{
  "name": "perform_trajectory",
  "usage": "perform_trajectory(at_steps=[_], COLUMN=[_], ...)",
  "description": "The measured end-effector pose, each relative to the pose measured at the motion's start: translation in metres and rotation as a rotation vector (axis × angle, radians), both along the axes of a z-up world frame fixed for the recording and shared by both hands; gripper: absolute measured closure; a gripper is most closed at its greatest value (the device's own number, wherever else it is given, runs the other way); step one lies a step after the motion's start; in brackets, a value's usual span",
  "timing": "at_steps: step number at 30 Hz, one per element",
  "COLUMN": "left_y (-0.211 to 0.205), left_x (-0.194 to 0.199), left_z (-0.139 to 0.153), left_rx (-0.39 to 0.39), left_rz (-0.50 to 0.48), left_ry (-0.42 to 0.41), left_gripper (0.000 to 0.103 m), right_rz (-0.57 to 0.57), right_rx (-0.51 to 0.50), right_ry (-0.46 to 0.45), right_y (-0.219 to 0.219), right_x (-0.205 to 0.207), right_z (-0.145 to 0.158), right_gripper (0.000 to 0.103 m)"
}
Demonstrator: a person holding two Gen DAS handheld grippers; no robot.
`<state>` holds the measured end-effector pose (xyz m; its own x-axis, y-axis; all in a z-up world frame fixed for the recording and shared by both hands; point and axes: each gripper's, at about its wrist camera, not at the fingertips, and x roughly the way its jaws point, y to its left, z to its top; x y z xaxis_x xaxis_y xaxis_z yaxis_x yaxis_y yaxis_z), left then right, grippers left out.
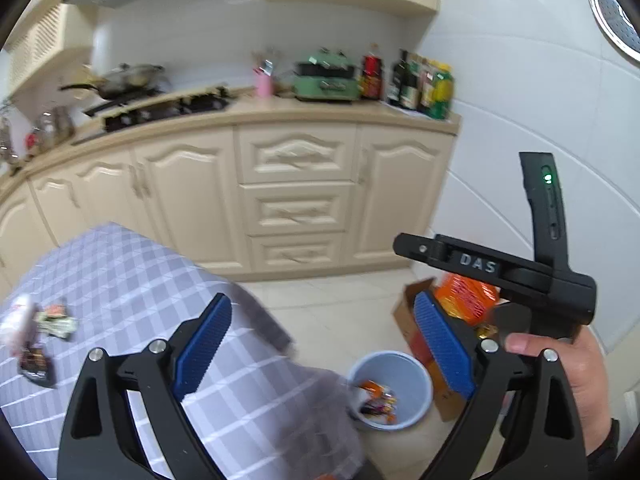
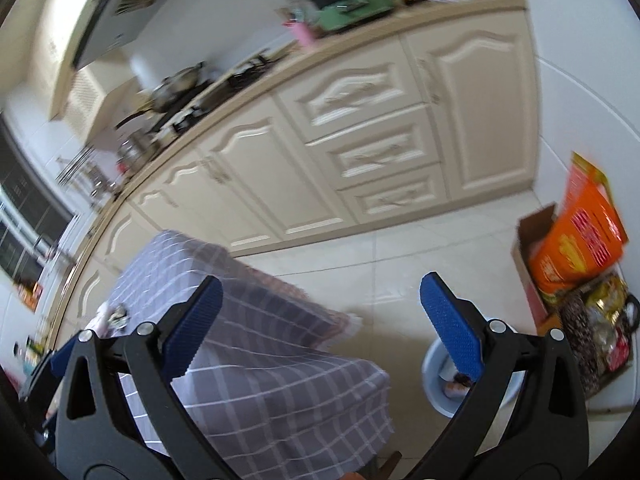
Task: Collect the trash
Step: 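Return both tools from the bin to the table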
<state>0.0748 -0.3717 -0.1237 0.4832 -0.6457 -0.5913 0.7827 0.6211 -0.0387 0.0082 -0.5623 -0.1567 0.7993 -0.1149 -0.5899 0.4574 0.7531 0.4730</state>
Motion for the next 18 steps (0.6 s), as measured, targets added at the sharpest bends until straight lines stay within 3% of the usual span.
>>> perform_trajectory(at_steps=[9, 18], left_y=[0.1, 0.21], left_x=[0.046, 0.103], left_z=[0.028, 0.027], left_rx=[-0.008, -0.027], left_rz=[0.202, 0.429], left_ry=[-0.125, -0.118], left_gripper=[0.011, 0.011], right_rz=[0.226, 0.446], right_rx=[-0.084, -0.131], right_ry=[-0.033, -0.013], right_y=[0.094, 0.206], right_x=[0.065, 0.132], right_z=[0.036, 0.035], right_gripper=[0.006, 0.006])
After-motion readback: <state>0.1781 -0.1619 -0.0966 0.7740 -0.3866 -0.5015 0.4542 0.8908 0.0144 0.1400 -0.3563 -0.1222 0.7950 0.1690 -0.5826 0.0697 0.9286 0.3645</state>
